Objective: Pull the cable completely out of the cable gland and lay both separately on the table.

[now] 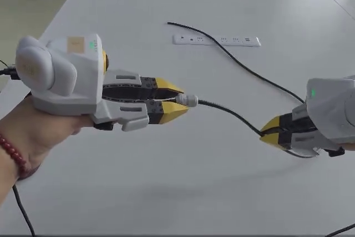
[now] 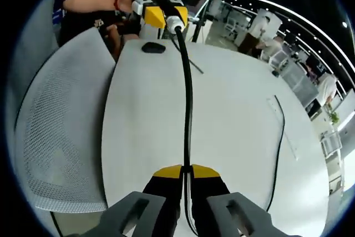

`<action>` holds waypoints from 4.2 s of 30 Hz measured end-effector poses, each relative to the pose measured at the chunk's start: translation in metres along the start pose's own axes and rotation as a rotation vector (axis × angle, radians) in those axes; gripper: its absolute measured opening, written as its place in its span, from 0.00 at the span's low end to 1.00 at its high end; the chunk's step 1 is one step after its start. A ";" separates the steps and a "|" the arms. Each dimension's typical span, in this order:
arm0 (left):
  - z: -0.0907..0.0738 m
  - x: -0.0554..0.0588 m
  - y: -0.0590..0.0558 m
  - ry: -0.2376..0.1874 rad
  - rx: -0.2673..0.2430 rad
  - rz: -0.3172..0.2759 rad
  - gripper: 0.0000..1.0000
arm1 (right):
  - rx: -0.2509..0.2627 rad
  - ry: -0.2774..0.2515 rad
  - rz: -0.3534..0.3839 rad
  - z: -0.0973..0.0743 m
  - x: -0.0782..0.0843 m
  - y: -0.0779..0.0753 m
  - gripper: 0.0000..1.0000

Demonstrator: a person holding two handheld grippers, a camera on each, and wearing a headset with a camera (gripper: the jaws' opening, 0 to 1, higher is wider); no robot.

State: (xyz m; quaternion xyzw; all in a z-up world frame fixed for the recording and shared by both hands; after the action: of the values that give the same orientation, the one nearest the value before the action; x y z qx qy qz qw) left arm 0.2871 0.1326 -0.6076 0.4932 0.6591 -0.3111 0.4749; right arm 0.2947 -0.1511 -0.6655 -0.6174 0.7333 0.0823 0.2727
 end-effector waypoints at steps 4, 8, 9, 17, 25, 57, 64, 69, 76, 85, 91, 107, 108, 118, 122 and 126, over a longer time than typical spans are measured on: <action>-0.002 -0.004 0.001 -0.010 -0.004 0.003 0.16 | -0.009 0.037 0.047 0.008 0.019 0.000 0.00; -0.004 -0.006 0.001 -0.017 -0.008 0.006 0.16 | -0.028 0.056 0.095 0.016 0.032 0.001 0.00; -0.004 -0.006 0.001 -0.017 -0.008 0.009 0.16 | -0.026 0.060 0.096 0.018 0.034 0.001 0.00; -0.005 -0.006 -0.002 -0.012 -0.009 0.006 0.16 | -0.047 0.088 0.113 0.025 0.039 0.003 0.00; -0.004 -0.005 -0.003 -0.008 -0.010 0.004 0.16 | -0.051 0.087 0.120 0.026 0.039 0.003 0.00; 0.005 -0.005 -0.004 -0.007 0.002 -0.003 0.16 | -0.009 -0.211 0.044 -0.017 -0.052 0.005 0.27; 0.008 -0.005 -0.005 -0.009 0.006 -0.004 0.16 | 0.014 -0.319 -0.053 -0.039 -0.099 0.009 0.30; 0.008 -0.005 -0.005 -0.010 0.005 -0.002 0.16 | 0.027 -0.338 -0.117 -0.046 -0.116 0.010 0.25; 0.007 -0.005 -0.006 -0.015 0.006 -0.003 0.16 | 0.017 -0.319 -0.142 -0.042 -0.119 0.010 0.16; 0.008 -0.006 -0.007 -0.019 0.012 -0.001 0.16 | 0.004 -0.314 -0.154 -0.040 -0.122 0.011 0.08; 0.009 -0.007 -0.007 -0.018 0.017 0.001 0.16 | 0.000 -0.308 -0.162 -0.037 -0.122 0.011 0.06; 0.009 -0.008 -0.008 -0.022 0.027 0.005 0.16 | -0.009 -0.291 -0.181 -0.033 -0.123 0.013 0.00; 0.009 -0.008 -0.008 -0.022 0.028 0.006 0.16 | -0.012 -0.291 -0.180 -0.033 -0.123 0.013 0.00; 0.005 -0.004 -0.006 -0.009 0.016 0.005 0.16 | -0.007 -0.265 -0.164 -0.032 -0.111 0.010 0.00; 0.003 -0.003 -0.006 -0.006 0.010 0.004 0.16 | -0.006 -0.239 -0.146 -0.028 -0.103 0.009 0.00; 0.001 -0.003 -0.006 -0.005 0.007 0.005 0.16 | -0.006 -0.222 -0.128 -0.026 -0.096 0.008 0.00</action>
State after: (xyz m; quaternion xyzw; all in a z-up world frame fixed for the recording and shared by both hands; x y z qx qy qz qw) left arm 0.2816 0.1283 -0.6057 0.4957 0.6556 -0.3137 0.4754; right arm 0.2879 -0.0786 -0.5978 -0.6509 0.6574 0.1346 0.3549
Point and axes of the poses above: the centre of the closed fingertips' face, and the gripper's own axes: z roughly forward along the fingers, y roughly to its left, x roughly out of its underside, the point moved 10 cm from there along -z, roughly backward along the fingers, and after that the axes turned 6 degrees about y, right-handed, at the moved point
